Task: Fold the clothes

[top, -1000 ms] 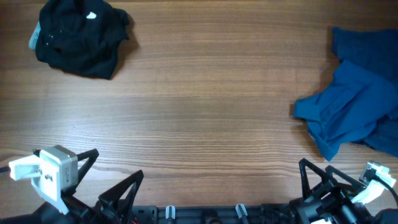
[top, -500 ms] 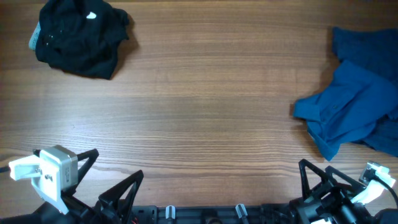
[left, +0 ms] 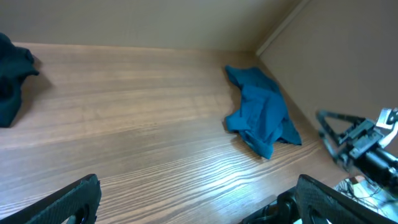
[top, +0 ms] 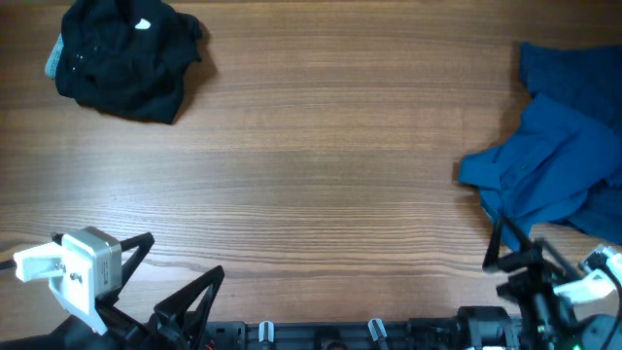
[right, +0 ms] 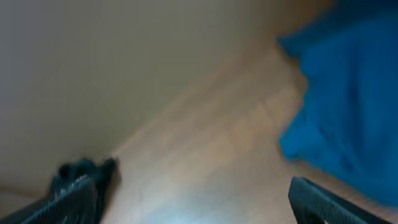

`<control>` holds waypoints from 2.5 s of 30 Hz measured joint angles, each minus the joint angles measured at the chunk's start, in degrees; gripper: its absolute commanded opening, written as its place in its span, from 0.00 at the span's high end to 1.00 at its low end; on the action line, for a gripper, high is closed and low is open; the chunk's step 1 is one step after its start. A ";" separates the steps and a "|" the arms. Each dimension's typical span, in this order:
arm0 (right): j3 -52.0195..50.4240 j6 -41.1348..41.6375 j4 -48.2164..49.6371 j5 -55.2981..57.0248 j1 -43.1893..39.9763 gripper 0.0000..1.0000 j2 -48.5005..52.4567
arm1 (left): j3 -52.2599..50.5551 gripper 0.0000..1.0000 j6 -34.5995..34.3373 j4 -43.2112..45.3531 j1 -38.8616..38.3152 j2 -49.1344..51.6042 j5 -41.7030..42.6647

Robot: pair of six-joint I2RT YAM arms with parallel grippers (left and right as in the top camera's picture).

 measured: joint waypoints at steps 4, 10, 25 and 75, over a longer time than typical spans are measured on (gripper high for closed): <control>-7.28 -6.45 12.04 -6.01 -1.42 0.00 -3.26 | 0.00 0.00 0.04 0.00 0.00 0.00 -0.20; -18.01 -12.90 23.82 -10.75 -1.42 0.00 -6.60 | 0.00 0.00 0.04 -0.02 0.00 0.00 -0.31; -39.45 -16.04 53.35 -12.07 -1.42 0.00 -9.05 | 0.00 0.00 0.07 -0.02 0.00 0.00 -0.31; -50.36 -33.99 56.15 -11.58 -1.42 0.00 -9.11 | 0.00 0.00 0.04 -0.02 0.00 0.00 -0.33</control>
